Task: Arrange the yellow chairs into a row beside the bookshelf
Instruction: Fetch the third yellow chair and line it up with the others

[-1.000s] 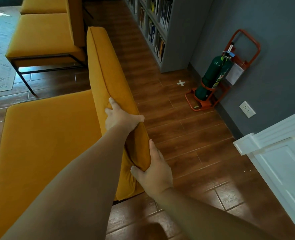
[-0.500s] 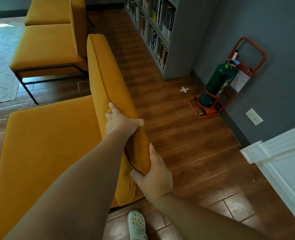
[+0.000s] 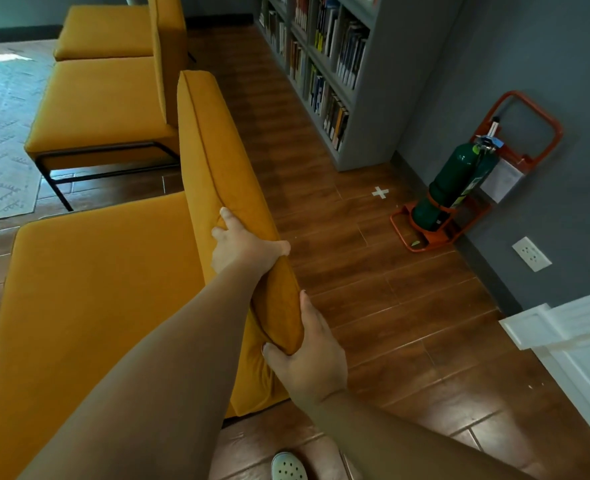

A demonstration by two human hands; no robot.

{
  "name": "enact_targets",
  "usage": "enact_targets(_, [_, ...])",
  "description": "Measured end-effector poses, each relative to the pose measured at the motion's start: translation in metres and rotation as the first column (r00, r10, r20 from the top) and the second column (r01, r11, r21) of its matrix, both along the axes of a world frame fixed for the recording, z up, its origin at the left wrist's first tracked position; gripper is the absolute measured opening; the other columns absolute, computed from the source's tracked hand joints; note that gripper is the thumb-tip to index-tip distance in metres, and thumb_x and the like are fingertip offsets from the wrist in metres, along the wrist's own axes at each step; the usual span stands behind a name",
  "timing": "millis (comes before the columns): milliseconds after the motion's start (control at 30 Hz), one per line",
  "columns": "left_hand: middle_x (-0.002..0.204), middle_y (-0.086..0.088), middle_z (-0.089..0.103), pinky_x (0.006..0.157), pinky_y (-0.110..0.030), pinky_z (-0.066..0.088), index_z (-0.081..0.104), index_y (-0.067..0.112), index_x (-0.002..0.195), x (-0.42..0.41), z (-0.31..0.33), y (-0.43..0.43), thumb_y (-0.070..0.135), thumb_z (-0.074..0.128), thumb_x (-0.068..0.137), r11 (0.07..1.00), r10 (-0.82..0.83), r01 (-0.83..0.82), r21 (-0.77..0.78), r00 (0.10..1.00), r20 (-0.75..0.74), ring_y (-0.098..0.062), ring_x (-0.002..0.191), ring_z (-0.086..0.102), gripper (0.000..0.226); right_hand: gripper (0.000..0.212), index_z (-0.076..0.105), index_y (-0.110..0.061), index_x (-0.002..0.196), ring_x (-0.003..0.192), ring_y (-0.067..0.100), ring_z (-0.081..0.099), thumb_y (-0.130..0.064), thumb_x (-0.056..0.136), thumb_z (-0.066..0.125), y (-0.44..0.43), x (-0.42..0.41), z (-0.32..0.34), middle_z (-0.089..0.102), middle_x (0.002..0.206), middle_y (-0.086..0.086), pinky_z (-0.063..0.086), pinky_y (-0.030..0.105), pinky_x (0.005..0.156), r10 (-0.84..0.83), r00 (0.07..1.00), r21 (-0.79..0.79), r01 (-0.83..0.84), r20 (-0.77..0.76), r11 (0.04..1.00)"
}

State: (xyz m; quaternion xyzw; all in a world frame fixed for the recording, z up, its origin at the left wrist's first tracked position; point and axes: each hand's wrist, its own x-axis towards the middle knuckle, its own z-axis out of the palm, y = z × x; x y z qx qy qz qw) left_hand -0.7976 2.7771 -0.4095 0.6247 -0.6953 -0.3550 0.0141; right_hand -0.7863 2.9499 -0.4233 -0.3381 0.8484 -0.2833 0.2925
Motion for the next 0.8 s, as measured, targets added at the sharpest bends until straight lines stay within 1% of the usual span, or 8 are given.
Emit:
enact_targets(33, [0.155,-0.013,0.015,0.101,-0.051,0.041,-0.014,0.025,0.152,-0.001,0.000,-0.005,0.056,0.077,0.068,1.000,-0.001,0.001,0.001,1.000,0.000,-0.041,0.131,0.038,0.128,0.101,0.005,-0.027,0.153,0.136,0.014,0.036,-0.059,0.072,0.055,-0.006,0.001,0.000,0.026,0.155,-0.007,0.038,0.027,0.103,-0.002,1.000,0.002,0.002,-0.001,1.000])
enact_targets(100, [0.156,-0.014,0.012,0.103,-0.052,0.040,-0.015,0.024,0.152,-0.002,0.001,-0.016,0.056,0.077,0.068,1.000,-0.006,0.006,-0.002,1.000,0.009,-0.042,0.132,0.037,0.128,0.102,0.005,-0.028,0.153,0.137,0.012,0.035,-0.059,0.066,0.046,-0.017,0.001,0.000,0.026,0.155,-0.008,0.037,0.025,0.102,-0.014,1.000,0.004,0.014,0.005,1.000])
enact_targets(167, [0.157,-0.014,0.010,0.103,-0.051,0.040,-0.015,0.024,0.152,-0.002,0.001,-0.025,0.056,0.076,0.069,1.000,-0.010,0.010,-0.001,1.000,0.016,-0.041,0.133,0.036,0.127,0.102,0.005,-0.028,0.153,0.138,0.011,0.033,-0.059,0.064,0.044,-0.028,0.000,0.001,0.023,0.156,-0.009,0.036,0.023,0.101,-0.017,1.000,0.013,0.017,0.011,1.000])
enact_targets(300, [0.158,-0.013,0.010,0.101,-0.050,0.042,-0.015,0.024,0.152,-0.004,0.001,-0.048,0.056,0.076,0.069,1.000,-0.008,0.008,0.002,1.000,0.026,-0.041,0.132,0.038,0.127,0.108,0.005,-0.028,0.153,0.136,0.011,0.034,-0.068,0.057,0.035,-0.050,-0.002,0.003,0.022,0.156,-0.009,0.037,0.023,0.100,-0.018,1.000,0.025,0.018,0.002,1.000])
enact_targets(500, [0.156,-0.013,0.014,0.097,-0.049,0.044,-0.014,0.025,0.152,-0.009,0.001,-0.086,0.057,0.076,0.069,1.000,0.004,-0.004,-0.008,1.000,0.030,-0.042,0.131,0.038,0.126,0.097,0.003,-0.027,0.153,0.140,0.013,0.028,-0.051,0.079,0.061,-0.088,-0.011,0.001,0.017,0.158,-0.008,0.035,0.027,0.106,0.024,1.000,-0.012,-0.023,0.017,1.000])
enact_targets(567, [0.157,-0.013,0.013,0.098,-0.050,0.043,-0.014,0.025,0.152,-0.009,0.002,-0.098,0.057,0.076,0.070,1.000,0.012,-0.012,-0.009,0.999,0.037,-0.041,0.133,0.037,0.126,0.096,0.003,-0.026,0.153,0.142,0.012,0.026,-0.048,0.081,0.063,-0.099,-0.013,-0.001,0.015,0.159,-0.008,0.033,0.026,0.107,0.029,0.999,-0.025,-0.029,0.017,0.999])
enact_targets(700, [0.158,-0.013,0.012,0.100,-0.049,0.042,-0.014,0.025,0.152,-0.009,0.004,-0.119,0.057,0.075,0.071,1.000,0.010,-0.009,-0.016,0.999,0.051,-0.040,0.134,0.036,0.125,0.096,0.000,-0.026,0.153,0.141,0.009,0.024,-0.049,0.082,0.062,-0.120,-0.014,-0.002,0.010,0.159,-0.010,0.029,0.022,0.107,0.056,0.998,-0.032,-0.056,0.015,0.998])
enact_targets(800, [0.158,-0.013,0.012,0.099,-0.048,0.042,-0.014,0.025,0.152,-0.008,0.005,-0.133,0.056,0.075,0.071,1.000,0.014,-0.013,-0.012,0.998,0.054,-0.040,0.134,0.036,0.124,0.097,0.000,-0.027,0.153,0.142,0.008,0.022,-0.050,0.082,0.062,-0.134,-0.013,-0.002,0.009,0.159,-0.011,0.027,0.019,0.107,0.068,0.998,-0.038,-0.068,0.000,0.997])
